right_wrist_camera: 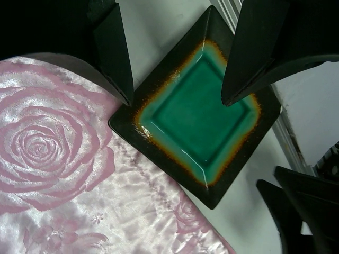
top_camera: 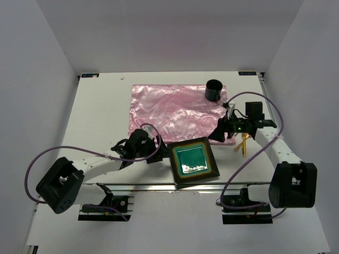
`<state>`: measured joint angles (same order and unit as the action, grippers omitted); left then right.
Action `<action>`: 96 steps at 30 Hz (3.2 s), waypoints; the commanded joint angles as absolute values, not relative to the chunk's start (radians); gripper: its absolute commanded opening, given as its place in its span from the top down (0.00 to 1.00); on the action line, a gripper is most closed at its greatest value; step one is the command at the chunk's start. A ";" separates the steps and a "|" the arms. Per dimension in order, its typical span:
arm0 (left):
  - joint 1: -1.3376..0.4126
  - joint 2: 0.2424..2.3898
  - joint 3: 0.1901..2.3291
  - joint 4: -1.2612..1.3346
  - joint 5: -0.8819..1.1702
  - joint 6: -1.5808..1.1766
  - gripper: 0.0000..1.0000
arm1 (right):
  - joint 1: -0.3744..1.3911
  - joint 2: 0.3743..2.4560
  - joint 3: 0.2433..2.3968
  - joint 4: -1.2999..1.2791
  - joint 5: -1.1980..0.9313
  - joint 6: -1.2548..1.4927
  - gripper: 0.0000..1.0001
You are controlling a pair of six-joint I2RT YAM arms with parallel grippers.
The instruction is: Set the dinner table for one person
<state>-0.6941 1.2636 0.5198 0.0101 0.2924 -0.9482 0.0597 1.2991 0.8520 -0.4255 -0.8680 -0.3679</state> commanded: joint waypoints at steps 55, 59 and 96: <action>-0.853 1.272 0.575 0.133 0.342 -0.701 1.00 | 0.034 0.959 0.867 -0.433 -0.871 -0.299 0.29; -0.796 1.249 0.584 0.144 0.365 -0.701 1.00 | 0.034 0.954 0.880 -0.426 -0.868 -0.285 0.29; -0.315 1.710 1.141 0.239 0.888 -0.713 1.00 | -0.018 0.957 0.822 -0.359 -0.864 -0.247 0.29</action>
